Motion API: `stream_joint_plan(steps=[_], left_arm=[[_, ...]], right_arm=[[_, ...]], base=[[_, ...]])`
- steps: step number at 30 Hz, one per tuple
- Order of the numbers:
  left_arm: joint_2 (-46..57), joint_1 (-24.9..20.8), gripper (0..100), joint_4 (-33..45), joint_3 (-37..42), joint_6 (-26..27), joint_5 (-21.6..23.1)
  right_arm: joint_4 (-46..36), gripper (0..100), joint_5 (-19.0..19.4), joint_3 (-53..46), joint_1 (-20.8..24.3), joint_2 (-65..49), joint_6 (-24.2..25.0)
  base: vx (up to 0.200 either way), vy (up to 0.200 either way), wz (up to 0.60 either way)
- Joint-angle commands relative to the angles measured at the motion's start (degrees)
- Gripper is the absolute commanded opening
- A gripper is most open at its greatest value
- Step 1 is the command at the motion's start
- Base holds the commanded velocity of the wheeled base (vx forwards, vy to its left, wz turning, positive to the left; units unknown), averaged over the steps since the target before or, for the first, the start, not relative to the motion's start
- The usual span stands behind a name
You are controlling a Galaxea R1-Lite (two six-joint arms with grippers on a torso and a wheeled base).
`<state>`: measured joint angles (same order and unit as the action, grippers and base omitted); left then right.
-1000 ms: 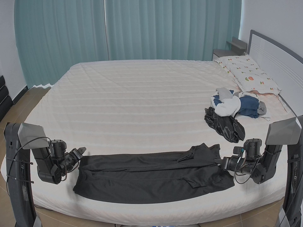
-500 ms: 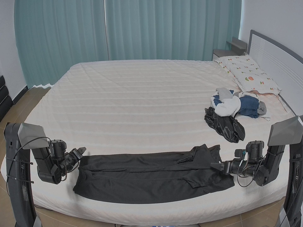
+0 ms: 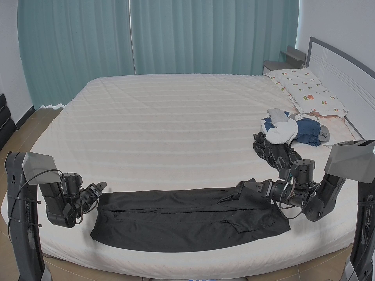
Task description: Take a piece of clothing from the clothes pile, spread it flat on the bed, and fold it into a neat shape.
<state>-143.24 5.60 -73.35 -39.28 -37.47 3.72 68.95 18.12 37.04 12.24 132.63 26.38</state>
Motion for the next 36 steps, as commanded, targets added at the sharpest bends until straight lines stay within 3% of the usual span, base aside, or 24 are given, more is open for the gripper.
stream_joint_plan(steps=[1, 5, 15, 18, 20, 31, 36], left_arm=[[0.07, 0.12, 100, -0.04, 0.08, -0.14, 0.06], [-0.02, 0.12, 100, -0.04, 0.08, -0.14, 0.06], [-0.11, 0.12, 100, -0.04, -0.01, 0.03, -0.03], [-0.11, 0.03, 100, -0.04, -0.01, 0.03, -0.03], [-0.20, 0.03, 100, -0.04, -0.01, 0.03, -0.03], [-0.29, 0.03, 100, -0.04, -0.10, 0.21, -0.11], [-0.29, 0.03, 100, -0.04, -0.10, 0.21, -0.11]], right_arm=[[-6.46, 100, -0.54, 7.26, 5.78, 2.19, 7.55], [-11.82, 100, -0.62, 10.51, 7.27, 2.81, 9.83], [-20.35, 100, -0.71, 18.07, 7.80, 6.59, 9.83], [-21.05, 100, -1.06, 18.95, 7.80, 6.50, 9.83], [-21.93, 100, -3.26, 19.30, 7.80, 6.67, 9.57], [-29.75, 100, -3.44, 24.75, 9.56, 6.67, 9.57], [-29.05, 100, -3.70, 29.15, 10.00, 7.20, 10.62]], base=[[0.000, 0.000, 0.00], [0.000, 0.000, 0.00], [0.000, 0.000, 0.00], [0.000, 0.000, 0.00], [0.000, 0.000, 0.00], [0.000, 0.000, 0.00], [0.000, 0.000, 0.00]])
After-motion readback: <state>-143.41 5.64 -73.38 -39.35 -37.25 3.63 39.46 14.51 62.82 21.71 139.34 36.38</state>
